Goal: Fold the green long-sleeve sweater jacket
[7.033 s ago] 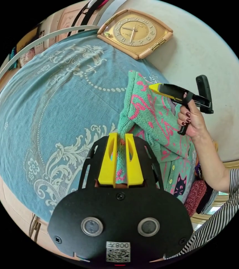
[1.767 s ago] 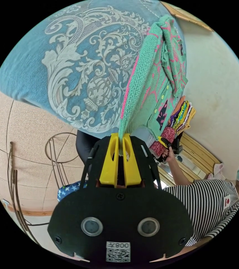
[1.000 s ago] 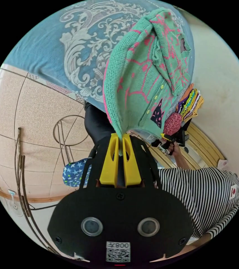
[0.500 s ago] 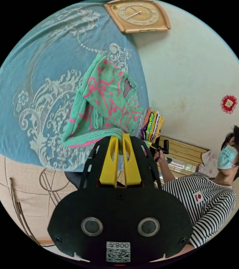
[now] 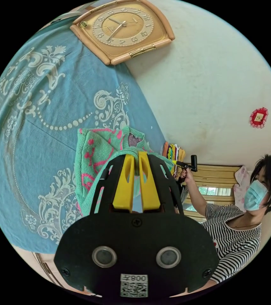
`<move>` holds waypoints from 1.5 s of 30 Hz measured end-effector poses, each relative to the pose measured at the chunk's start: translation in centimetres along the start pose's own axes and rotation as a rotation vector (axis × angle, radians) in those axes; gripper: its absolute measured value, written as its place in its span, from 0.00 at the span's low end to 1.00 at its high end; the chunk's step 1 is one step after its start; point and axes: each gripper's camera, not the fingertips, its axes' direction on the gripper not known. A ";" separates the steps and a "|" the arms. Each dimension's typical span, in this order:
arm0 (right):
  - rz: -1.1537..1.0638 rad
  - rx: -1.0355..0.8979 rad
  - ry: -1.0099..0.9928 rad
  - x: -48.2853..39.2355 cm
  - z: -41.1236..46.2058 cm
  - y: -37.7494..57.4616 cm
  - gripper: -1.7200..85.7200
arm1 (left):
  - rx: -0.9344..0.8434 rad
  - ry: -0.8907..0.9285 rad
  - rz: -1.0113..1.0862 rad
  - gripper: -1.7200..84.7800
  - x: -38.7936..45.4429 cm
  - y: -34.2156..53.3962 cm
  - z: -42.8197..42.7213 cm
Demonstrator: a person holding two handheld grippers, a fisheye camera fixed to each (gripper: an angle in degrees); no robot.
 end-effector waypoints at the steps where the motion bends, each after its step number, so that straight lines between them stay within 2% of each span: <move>1: -0.005 -0.003 0.008 -0.2 -0.1 -0.6 0.04 | -0.006 -0.023 0.012 0.06 -0.1 -1.1 0.6; 4: 0.015 -0.013 0.024 -0.5 -0.3 -3.7 0.05 | -0.009 -0.058 -0.017 0.06 -1.9 -3.8 2.6; 10: 0.209 -0.043 -0.067 1.9 1.2 -8.8 0.05 | 0.004 -0.090 -0.183 0.08 -8.3 -7.3 8.6; 15: 0.233 0.053 -0.063 0.3 -0.1 -10.9 0.08 | 0.154 -0.093 -0.165 0.11 -8.2 -7.4 9.0; 17: 0.235 0.111 -0.040 -0.7 -0.9 -11.7 0.08 | 0.131 -0.114 -0.125 0.12 -7.1 -8.0 10.1; 20: 0.151 0.195 -0.047 -3.8 -2.0 -13.6 0.10 | 0.048 -0.147 0.025 0.13 -3.3 -9.9 13.9; 22: 0.029 0.171 -0.017 -6.9 -1.6 -15.5 0.10 | -0.050 -0.173 0.173 0.14 0.4 -11.9 18.5; 25: -0.212 0.014 0.119 -12.8 1.4 -19.0 0.11 | -0.216 -0.239 0.359 0.15 4.7 -14.6 25.7; 27: -0.383 -0.120 0.285 -16.8 4.7 -21.1 0.11 | -0.305 -0.289 0.451 0.16 6.7 -15.9 29.9; 32: -0.505 -0.307 0.375 -20.0 9.5 -23.7 0.11 | -0.534 -0.478 0.572 0.15 8.5 -17.3 39.2; 34: -0.507 -0.322 0.394 -20.5 10.2 -24.0 0.10 | -0.529 -0.566 0.624 0.11 9.7 -16.7 40.8; 37: -0.513 -0.284 0.395 -21.7 9.6 -24.4 0.07 | -0.491 -0.571 0.657 0.06 11.6 -15.9 40.9; 42: -0.498 -0.158 0.332 -23.8 6.3 -24.7 0.05 | -0.365 -0.524 0.639 0.05 14.1 -15.8 38.6; 45: -0.495 -0.069 0.367 -25.1 5.1 -24.9 0.05 | -0.305 -0.528 0.621 0.04 14.7 -16.3 38.0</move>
